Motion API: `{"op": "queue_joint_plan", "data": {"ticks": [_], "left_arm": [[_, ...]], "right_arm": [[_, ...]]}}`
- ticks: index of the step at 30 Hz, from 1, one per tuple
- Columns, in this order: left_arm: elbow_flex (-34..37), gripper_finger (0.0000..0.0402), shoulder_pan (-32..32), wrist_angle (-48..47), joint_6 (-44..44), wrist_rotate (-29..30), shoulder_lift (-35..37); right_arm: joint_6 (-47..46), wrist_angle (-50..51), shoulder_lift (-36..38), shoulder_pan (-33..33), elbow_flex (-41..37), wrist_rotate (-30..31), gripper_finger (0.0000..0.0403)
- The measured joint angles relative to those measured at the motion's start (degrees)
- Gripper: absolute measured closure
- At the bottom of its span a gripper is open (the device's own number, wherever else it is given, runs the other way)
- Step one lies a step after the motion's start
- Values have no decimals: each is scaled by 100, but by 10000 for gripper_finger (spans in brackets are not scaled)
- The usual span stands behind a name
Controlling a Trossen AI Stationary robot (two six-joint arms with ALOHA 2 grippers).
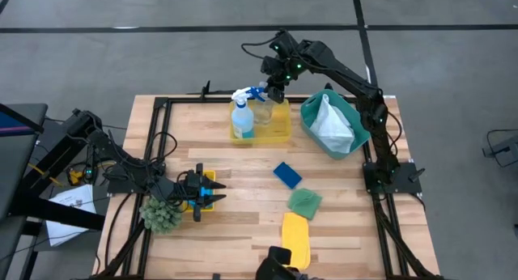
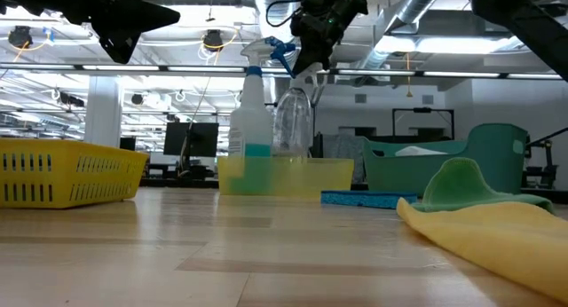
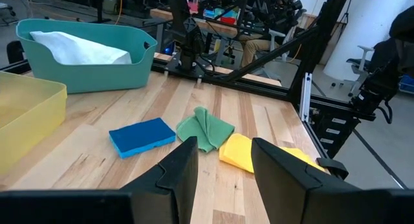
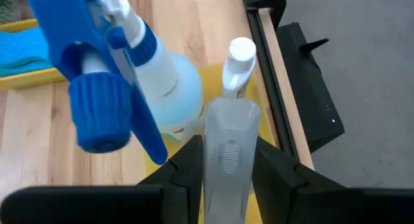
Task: Pick & Place Kitchen Items
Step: Put the transparent spray bottle into the top yellow bin, then put the blue sponge into the bottom yellow bin
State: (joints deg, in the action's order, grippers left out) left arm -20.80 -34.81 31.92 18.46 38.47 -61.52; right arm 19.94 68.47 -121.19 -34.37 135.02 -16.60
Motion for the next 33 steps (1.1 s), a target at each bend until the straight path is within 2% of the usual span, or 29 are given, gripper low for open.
{"op": "queue_joint_plan", "data": {"ticks": [6,12,19,33], "left_arm": [[0,262,0,0,2,-1,0],[0,262,0,2,2,-1,0],[0,262,0,0,2,-1,0],[0,262,0,-20,4,-141,2]], "right_arm": [[131,0,0,71,-1,4,305],[257,-20,0,132,-2,2,287],[306,-441,5,142,-2,15,271],[407,-872,57,228,0,275,192]]}}
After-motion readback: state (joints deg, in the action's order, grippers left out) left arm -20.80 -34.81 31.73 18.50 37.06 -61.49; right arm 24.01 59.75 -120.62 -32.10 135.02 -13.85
